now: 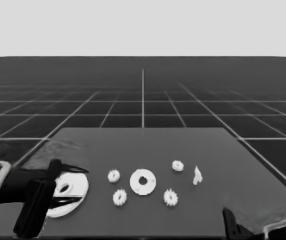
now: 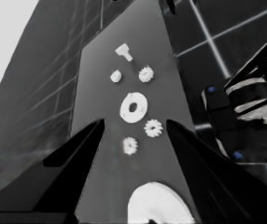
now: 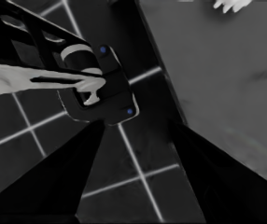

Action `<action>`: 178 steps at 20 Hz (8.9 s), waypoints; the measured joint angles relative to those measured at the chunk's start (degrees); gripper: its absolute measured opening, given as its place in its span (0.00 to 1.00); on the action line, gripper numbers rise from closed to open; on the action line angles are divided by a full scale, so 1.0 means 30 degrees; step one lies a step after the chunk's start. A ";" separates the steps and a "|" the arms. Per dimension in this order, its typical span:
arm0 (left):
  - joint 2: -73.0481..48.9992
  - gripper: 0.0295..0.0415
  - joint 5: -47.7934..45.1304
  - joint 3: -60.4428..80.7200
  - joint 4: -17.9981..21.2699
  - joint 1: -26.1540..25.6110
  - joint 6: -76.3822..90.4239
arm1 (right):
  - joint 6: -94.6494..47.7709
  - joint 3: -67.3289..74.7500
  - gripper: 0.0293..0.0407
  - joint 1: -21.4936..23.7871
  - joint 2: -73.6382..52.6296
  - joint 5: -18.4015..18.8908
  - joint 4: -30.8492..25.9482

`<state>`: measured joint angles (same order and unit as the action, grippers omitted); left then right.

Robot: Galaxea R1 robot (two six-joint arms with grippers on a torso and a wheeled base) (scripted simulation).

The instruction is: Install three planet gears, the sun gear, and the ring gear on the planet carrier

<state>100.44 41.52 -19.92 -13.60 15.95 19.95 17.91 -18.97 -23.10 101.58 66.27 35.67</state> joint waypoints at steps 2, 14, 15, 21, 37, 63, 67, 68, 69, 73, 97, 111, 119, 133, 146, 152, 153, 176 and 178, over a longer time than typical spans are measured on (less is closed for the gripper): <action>0.0028 0.16 -0.0599 -0.0880 -0.0905 0.0799 0.0032 | 0.0041 -0.0709 0.38 0.0616 -0.0173 0.0295 0.0942; 1.7268 0.75 1.5279 -2.0827 0.2152 -0.3664 -2.9622 | 0.0063 -0.1063 0.81 0.0924 -0.0261 0.0448 0.1434; 1.7527 0.75 1.4549 -2.1627 0.0415 -0.6020 -2.9271 | 0.0063 -0.1063 0.81 0.0925 -0.0261 0.0448 0.1435; 1.8490 0.74 1.3186 -2.4368 -0.1318 -0.8517 -2.7890 | 0.0063 -0.1064 0.81 0.0925 -0.0261 0.0448 0.1435; 1.7222 0.14 1.6118 -2.0752 0.4369 -0.2112 -2.9766 | 0.0063 -0.1063 0.81 0.0925 -0.0261 0.0448 0.1435; 2.5634 0.14 1.3692 -3.0981 -0.0605 -0.7628 -2.8382 | 0.0063 -0.1063 0.81 0.0926 -0.0261 0.0448 0.1435; 2.5643 0.74 1.3672 -3.1024 -0.0625 -0.7657 -2.8361 | 0.0063 -0.1063 0.81 0.0926 -0.0261 0.0448 0.1435; 2.5643 0.74 1.3671 -3.1026 -0.0627 -0.7659 -2.8360 | 0.0063 -0.1063 0.81 0.0926 -0.0261 0.0448 0.1435; 2.5644 0.74 1.3670 -3.1028 -0.0627 -0.7659 -2.8360 | 0.0063 -0.1063 0.81 0.0926 -0.0261 0.0448 0.1435; 2.5644 0.74 1.3669 -3.1030 -0.0628 -0.7660 -2.8360 | 0.0063 -0.1063 0.81 0.0926 -0.0261 0.0448 0.1435; 1.7987 0.75 1.5944 -1.5577 -0.3064 -0.9466 -3.5849 | 0.0063 -0.1063 0.81 0.0926 -0.0261 0.0448 0.1435; 1.8241 0.14 1.5458 -1.6712 -0.3953 -1.0393 -3.5074 | 0.0063 -0.1063 0.81 0.0926 -0.0261 0.0448 0.1435; 1.7614 0.14 1.6169 -1.3238 0.5106 -0.1308 -3.7715 | 0.0063 -0.1063 0.81 0.0925 -0.0261 0.0448 0.1435; 2.2865 0.14 1.6147 -1.9492 0.5467 -0.0993 -3.6704 | 0.0063 -0.1063 0.81 0.0926 -0.0261 0.0448 0.1435; 2.3327 0.71 1.5500 -2.2055 -0.2334 -0.8815 -3.4805 | 0.0063 -0.1063 0.81 0.0926 -0.0261 0.0448 0.1435; 2.3329 0.74 1.5497 -2.2063 -0.2340 -0.8821 -3.4801 | 0.0063 -0.1063 0.81 0.0926 -0.0261 0.0448 0.1435; 2.3329 0.74 1.5497 -2.2063 -0.2341 -0.8821 -3.4801 | 0.0063 -0.1063 0.81 0.0926 -0.0261 0.0448 0.1435; 0.0062 0.75 -0.0903 -0.1357 -0.1381 0.1213 -0.0003 | 1.2494 -1.7093 0.84 1.1930 1.2649 0.7356 -1.1868; 0.0045 0.75 -0.0914 -0.1345 -0.1386 0.1216 0.0032 | 1.2174 -2.3288 0.81 1.1895 1.5506 0.7916 -1.2170</action>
<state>100.58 38.77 -23.96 -17.76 19.60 20.05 54.43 -88.83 12.59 148.10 90.02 -0.84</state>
